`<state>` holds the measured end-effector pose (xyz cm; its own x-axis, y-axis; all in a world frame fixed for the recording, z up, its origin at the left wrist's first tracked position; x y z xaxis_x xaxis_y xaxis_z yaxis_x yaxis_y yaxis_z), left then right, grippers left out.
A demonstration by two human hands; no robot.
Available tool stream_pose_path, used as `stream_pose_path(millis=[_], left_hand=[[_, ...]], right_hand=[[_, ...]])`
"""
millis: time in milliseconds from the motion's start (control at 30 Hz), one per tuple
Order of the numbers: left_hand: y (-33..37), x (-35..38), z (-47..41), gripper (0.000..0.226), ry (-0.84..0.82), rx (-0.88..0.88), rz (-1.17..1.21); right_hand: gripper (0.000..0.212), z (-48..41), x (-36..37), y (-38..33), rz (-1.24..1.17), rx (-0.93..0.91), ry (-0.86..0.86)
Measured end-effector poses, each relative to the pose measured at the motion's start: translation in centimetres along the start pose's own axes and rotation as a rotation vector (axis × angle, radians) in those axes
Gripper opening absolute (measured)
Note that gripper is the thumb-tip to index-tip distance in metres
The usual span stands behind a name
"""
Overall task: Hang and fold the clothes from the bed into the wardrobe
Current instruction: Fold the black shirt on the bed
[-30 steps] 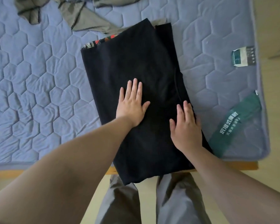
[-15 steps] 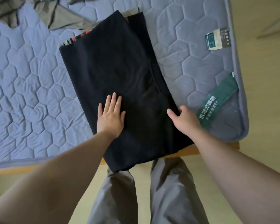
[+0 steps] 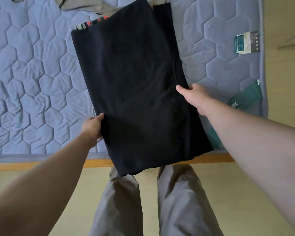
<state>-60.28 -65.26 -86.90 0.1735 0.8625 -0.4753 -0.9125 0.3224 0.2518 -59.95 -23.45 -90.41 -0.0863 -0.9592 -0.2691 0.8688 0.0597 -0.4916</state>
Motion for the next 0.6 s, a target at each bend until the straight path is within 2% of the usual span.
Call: stream_pose_path(millis=[133,200,267,367,467,600], left_hand=[[0.0,0.9,0.2,0.036,-0.223,0.0,0.029],[-0.2,0.6,0.0,0.043,-0.227,0.026,0.015],[0.0,0.4,0.0,0.041,-0.214,0.07,-0.017],[0.0,0.4,0.3,0.039,-0.25,0.108,-0.083],[-1.5,0.7,1.0,0.034,-0.358,0.011,-0.12],[-2.4,1.0,2.5,0.027,-0.429,-0.073,-0.015]], right_hand=[[0.115,-0.9,0.9,1.0,-0.031,0.095,-0.056],[0.125,-3.0,0.6,2.5,-0.04,0.093,-0.08],[0.137,-2.1,0.3,2.1,-0.057,0.098,-0.083],[0.131,-1.4,-0.1,2.6,-0.081,0.144,-0.121],[0.137,-0.7,-0.1,4.9,-0.054,0.286,-0.208],[0.115,1.9,0.7,4.5,-0.115,0.349,-0.295]])
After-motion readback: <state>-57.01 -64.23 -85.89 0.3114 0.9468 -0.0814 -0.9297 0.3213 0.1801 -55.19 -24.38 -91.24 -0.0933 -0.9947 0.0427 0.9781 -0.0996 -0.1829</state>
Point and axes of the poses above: each hand's wrist, its own z-axis away from the middle knuckle, its own x-axis out of the palm, y = z × x, the point moved 8 cm from there along -z, towards the middle knuckle, and after that the axes turned 6 degrees about -z, right-handed, at the moved point
